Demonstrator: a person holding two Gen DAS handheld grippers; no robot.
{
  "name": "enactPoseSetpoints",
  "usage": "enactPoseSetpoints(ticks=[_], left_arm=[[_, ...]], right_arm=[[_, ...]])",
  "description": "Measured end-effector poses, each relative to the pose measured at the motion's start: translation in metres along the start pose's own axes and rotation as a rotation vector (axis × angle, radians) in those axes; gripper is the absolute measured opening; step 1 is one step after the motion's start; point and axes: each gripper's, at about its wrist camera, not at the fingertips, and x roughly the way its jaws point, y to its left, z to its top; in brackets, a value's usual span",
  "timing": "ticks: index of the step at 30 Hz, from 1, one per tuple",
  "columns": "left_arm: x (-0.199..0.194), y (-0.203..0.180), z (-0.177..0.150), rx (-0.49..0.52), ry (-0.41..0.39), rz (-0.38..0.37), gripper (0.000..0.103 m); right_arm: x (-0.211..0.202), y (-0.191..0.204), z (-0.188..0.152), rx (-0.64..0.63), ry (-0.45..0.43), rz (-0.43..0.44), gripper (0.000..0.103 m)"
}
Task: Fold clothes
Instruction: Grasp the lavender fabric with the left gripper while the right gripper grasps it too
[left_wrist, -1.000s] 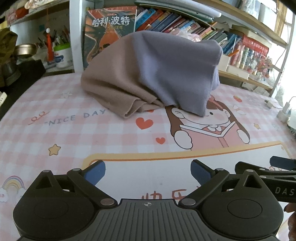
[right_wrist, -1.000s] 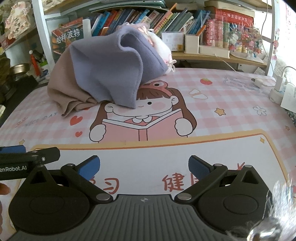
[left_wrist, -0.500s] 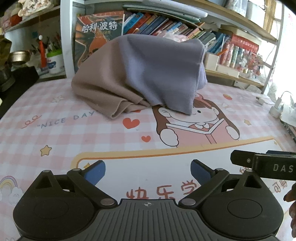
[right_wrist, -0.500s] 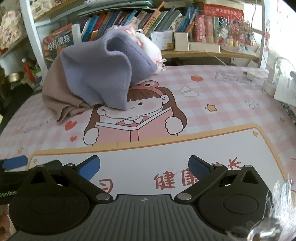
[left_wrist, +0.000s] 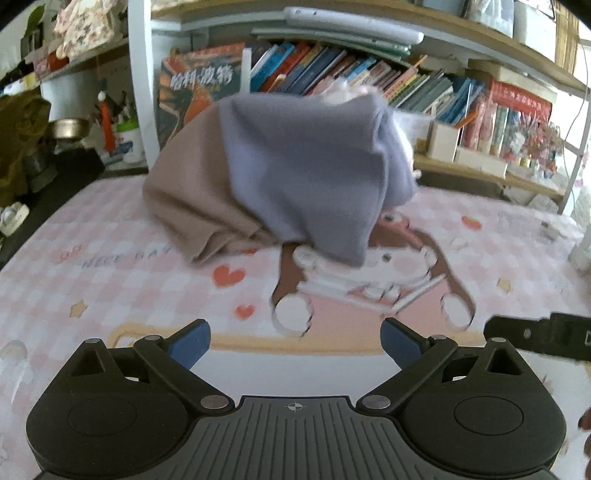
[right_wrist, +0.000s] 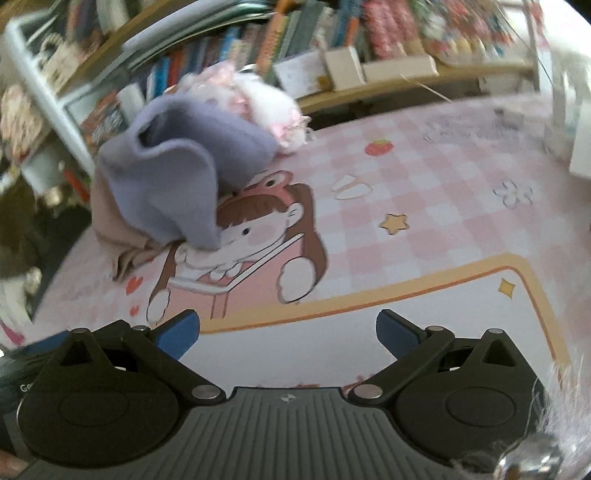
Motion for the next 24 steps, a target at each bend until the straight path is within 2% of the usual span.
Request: enactPoseSetpoints(ticks=[5,11,15,19,22,24], left_arm=[[0.006,-0.02,0.034,0.012,-0.053,0.034,0.1],[0.019,-0.042,0.074,0.059,-0.135,0.136,0.1],[0.031,-0.054,0.089,0.073,-0.171,0.192,0.1],[0.046,-0.064,0.096,0.11,-0.17,0.23,0.1],[0.052,-0.064,0.099,0.09,-0.147,0.247,0.099],[0.051,-0.065,0.1,0.073,-0.152,0.254,0.094]], right_arm=[[-0.004,-0.032,0.016,0.136,-0.009,0.054,0.103],[-0.006,-0.055,0.029,0.251,-0.002,0.109,0.103],[-0.007,-0.064,0.032,0.315,0.014,0.17,0.103],[-0.01,-0.067,0.032,0.343,0.033,0.226,0.103],[-0.013,-0.069,0.031,0.35,0.045,0.253,0.103],[-0.014,-0.071,0.03,0.361,0.051,0.281,0.103]])
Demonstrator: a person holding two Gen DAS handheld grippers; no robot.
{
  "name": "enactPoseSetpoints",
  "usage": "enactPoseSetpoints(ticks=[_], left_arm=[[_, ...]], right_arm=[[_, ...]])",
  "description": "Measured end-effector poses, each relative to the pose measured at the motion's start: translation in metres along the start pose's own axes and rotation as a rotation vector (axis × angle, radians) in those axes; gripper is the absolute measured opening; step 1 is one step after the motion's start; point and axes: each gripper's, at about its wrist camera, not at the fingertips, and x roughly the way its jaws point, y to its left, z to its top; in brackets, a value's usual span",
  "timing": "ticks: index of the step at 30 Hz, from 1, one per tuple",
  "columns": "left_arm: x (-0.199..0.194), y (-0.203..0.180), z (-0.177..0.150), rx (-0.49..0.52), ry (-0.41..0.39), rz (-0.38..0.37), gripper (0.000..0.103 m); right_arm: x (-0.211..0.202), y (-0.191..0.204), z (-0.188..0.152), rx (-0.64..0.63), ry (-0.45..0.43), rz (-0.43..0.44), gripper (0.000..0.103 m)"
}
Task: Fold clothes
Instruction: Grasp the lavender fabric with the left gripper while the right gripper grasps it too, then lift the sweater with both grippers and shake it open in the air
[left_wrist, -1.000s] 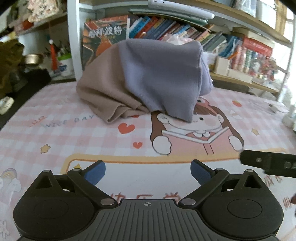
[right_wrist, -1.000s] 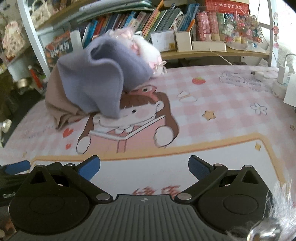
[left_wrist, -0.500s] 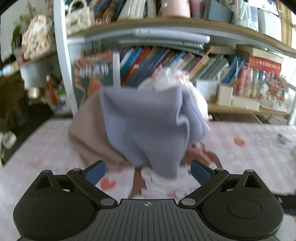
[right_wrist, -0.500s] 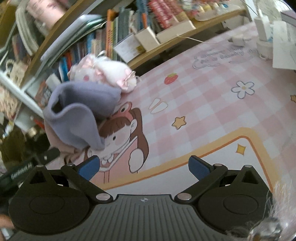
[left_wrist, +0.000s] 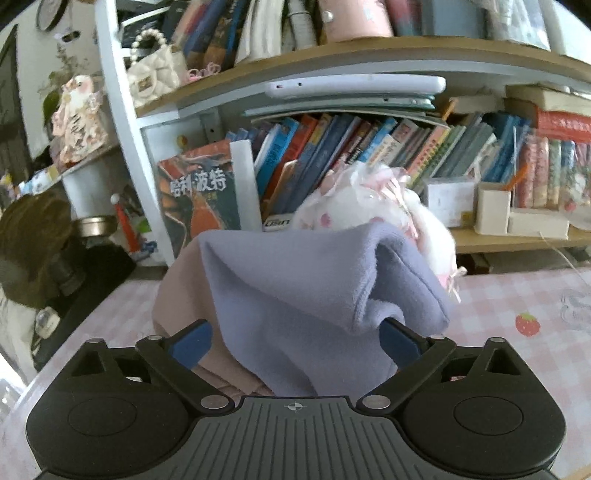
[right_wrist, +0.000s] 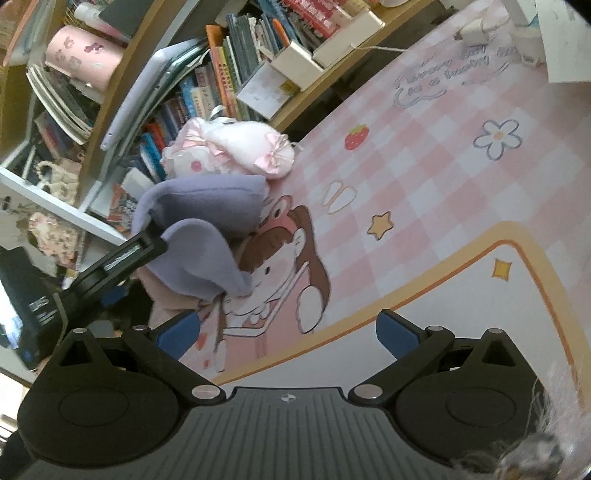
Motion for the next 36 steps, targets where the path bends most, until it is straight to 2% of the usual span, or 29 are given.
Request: enactPoseSetpoints(ticks=[3,5,7,10,12,14,18,22,26,29,33,35,36], left_arm=[[-0.004,-0.006,0.002,0.021,-0.02,-0.008,0.09],[-0.004,-0.01,0.004,0.031,-0.033,-0.005,0.083],[-0.004,-0.014,0.006,0.042,-0.045,-0.003,0.083],[0.002,-0.018,0.011,0.046,-0.056,0.016,0.08],[0.011,-0.01,0.011,0.034,-0.031,0.03,0.064],[0.022,0.0,0.011,0.017,0.005,0.041,0.009],[0.011,0.029,0.0,-0.01,0.011,0.001,0.006],[-0.043,0.033,-0.021,0.154,-0.078,-0.067,0.006],[-0.091,0.043,-0.039,0.168,-0.095,-0.116,0.006],[-0.12,0.047,-0.053,0.189,-0.095,-0.139,0.006],[-0.154,0.047,-0.071,0.235,-0.091,-0.167,0.006],[-0.165,0.048,-0.076,0.238,-0.091,-0.184,0.006],[-0.167,0.049,-0.077,0.235,-0.09,-0.194,0.006]], right_arm=[[-0.001,-0.002,-0.001,0.019,0.006,0.022,0.103],[-0.002,0.0,-0.001,0.022,-0.015,-0.005,0.103],[-0.003,0.0,0.001,0.016,-0.027,-0.012,0.103],[-0.003,0.0,0.004,0.032,-0.022,0.022,0.102],[-0.001,0.0,0.006,0.048,-0.007,0.057,0.102],[0.001,0.003,0.008,0.051,0.004,0.072,0.102],[0.009,0.011,0.014,0.069,0.026,0.122,0.1],[0.021,0.014,0.018,0.157,0.059,0.227,0.1],[0.038,0.012,0.018,0.32,0.086,0.314,0.1],[0.051,0.013,0.014,0.38,0.14,0.333,0.099],[0.07,0.009,0.001,0.476,0.213,0.33,0.087],[0.077,0.008,-0.005,0.505,0.246,0.319,0.074],[0.079,0.008,-0.007,0.514,0.26,0.311,0.059]])
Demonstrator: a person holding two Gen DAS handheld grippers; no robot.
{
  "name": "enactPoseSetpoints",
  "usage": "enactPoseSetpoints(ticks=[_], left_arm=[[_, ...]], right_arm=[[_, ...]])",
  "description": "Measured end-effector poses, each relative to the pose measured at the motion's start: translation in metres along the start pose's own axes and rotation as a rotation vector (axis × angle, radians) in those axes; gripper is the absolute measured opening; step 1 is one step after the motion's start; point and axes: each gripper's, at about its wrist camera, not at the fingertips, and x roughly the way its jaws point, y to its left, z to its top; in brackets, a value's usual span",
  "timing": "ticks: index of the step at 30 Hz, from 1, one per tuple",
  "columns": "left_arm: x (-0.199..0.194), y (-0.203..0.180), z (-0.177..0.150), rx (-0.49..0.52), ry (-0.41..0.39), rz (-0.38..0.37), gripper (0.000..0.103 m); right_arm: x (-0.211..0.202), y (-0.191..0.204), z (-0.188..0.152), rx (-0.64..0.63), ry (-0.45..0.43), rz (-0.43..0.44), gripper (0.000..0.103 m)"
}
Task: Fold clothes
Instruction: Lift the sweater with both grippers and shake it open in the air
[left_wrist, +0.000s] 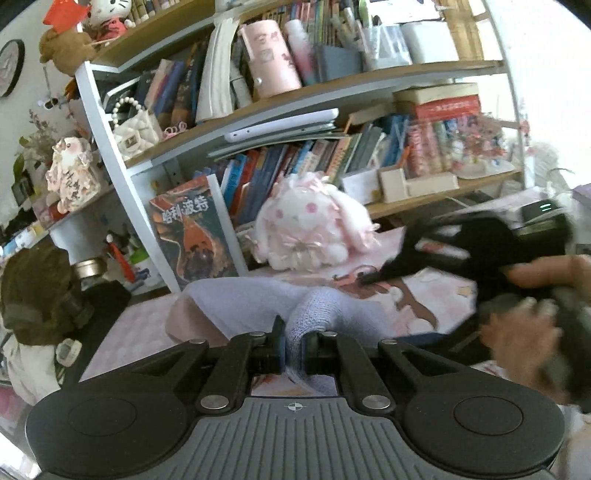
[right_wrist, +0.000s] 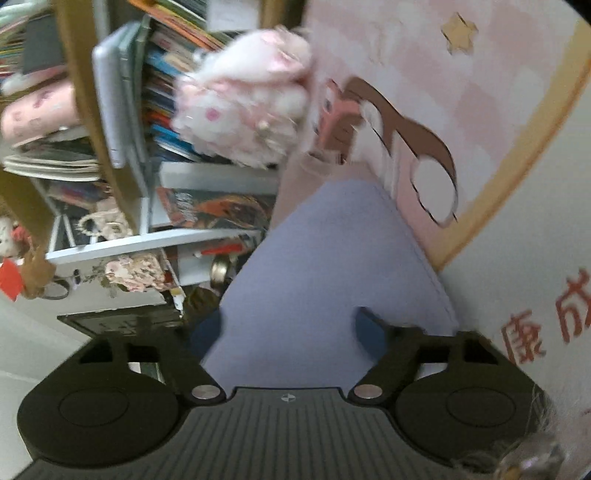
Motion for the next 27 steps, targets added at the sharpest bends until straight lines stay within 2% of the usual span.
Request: enactPoseSetpoints(ticks=[1,3,7,11,14,15,16,18,20,22,27], left_arm=[[-0.003,0.0,-0.001,-0.004,0.0,-0.01,0.006],[-0.008,0.0,-0.002,-0.01,0.0,-0.028,0.006],[-0.012,0.006,0.006,-0.05,-0.019,-0.06,0.005],[-0.014,0.02,0.025,-0.118,-0.078,-0.059,0.005],[-0.007,0.034,0.04,-0.185,-0.12,-0.043,0.005],[-0.004,0.039,0.044,-0.215,-0.131,-0.038,0.005],[0.0,0.043,0.048,-0.242,-0.139,-0.033,0.005],[0.004,0.051,0.053,-0.295,-0.141,-0.025,0.005],[0.005,0.055,0.054,-0.328,-0.14,-0.029,0.005],[0.005,0.058,0.054,-0.346,-0.139,-0.031,0.005],[0.0,0.057,0.049,-0.347,-0.132,-0.02,0.005]], right_arm=[[0.003,-0.002,-0.001,0.012,0.009,-0.009,0.034],[0.002,-0.002,0.0,0.008,0.007,-0.019,0.002],[-0.026,0.019,0.013,-0.083,-0.124,0.066,0.001],[-0.062,0.056,0.038,-0.191,-0.235,0.145,0.001],[-0.074,0.071,0.049,-0.209,-0.187,0.145,0.006],[-0.075,0.07,0.049,-0.2,-0.161,0.136,0.012],[-0.072,0.066,0.045,-0.181,-0.144,0.129,0.026],[-0.068,0.058,0.037,-0.144,-0.111,0.117,0.046],[-0.062,0.041,0.026,-0.069,-0.068,0.111,0.05],[-0.057,0.026,0.014,-0.01,-0.036,0.088,0.066],[-0.042,0.001,-0.002,0.084,0.034,0.026,0.072]])
